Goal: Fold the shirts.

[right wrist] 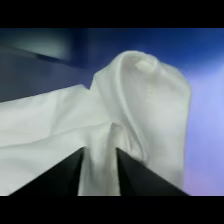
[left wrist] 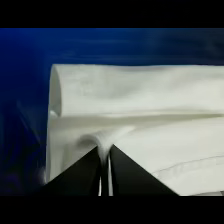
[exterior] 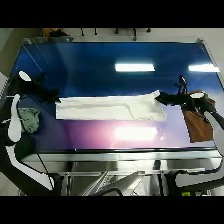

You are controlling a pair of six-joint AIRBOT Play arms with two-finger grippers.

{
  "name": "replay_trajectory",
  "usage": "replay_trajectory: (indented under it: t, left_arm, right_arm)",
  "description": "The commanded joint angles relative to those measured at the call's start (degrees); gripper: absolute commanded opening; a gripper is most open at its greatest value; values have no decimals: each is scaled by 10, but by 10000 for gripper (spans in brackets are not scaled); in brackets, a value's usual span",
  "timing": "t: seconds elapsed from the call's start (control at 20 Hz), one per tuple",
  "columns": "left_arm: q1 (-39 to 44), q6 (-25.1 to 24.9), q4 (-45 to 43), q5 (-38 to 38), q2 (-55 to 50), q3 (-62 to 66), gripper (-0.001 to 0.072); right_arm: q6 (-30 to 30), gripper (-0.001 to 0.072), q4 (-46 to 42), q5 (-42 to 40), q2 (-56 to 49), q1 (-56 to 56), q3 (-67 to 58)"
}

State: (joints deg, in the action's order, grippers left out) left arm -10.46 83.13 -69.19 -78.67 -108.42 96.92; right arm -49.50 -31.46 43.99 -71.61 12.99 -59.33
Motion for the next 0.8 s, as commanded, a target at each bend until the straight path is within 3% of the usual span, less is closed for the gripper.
replay_trajectory:
  t: [0.0, 0.05, 0.1, 0.4, 0.6, 0.75]
  left_arm:
    - [10, 1, 2, -54, -46, 70, 595]
    - [10, 8, 2, -70, -46, 87, 705]
    - [7, 8, 2, -90, -46, 110, 705]
    - [12, 38, 23, -172, -45, 197, 705]
    - [25, 38, 103, -179, -30, 151, 705]
    - [34, 32, 109, -154, 5, 94, 705]
  right_arm:
    - [17, 402, -15, 12, 2, 10, -24]
    - [14, 510, -28, 24, 16, 25, -32]
    - [13, 657, -38, 31, 28, 42, -37]
    - [12, 693, -45, 137, -13, 96, -39]
    - [47, 694, -36, 189, -65, 87, -39]
    - [59, 693, -28, 195, -90, 84, -39]
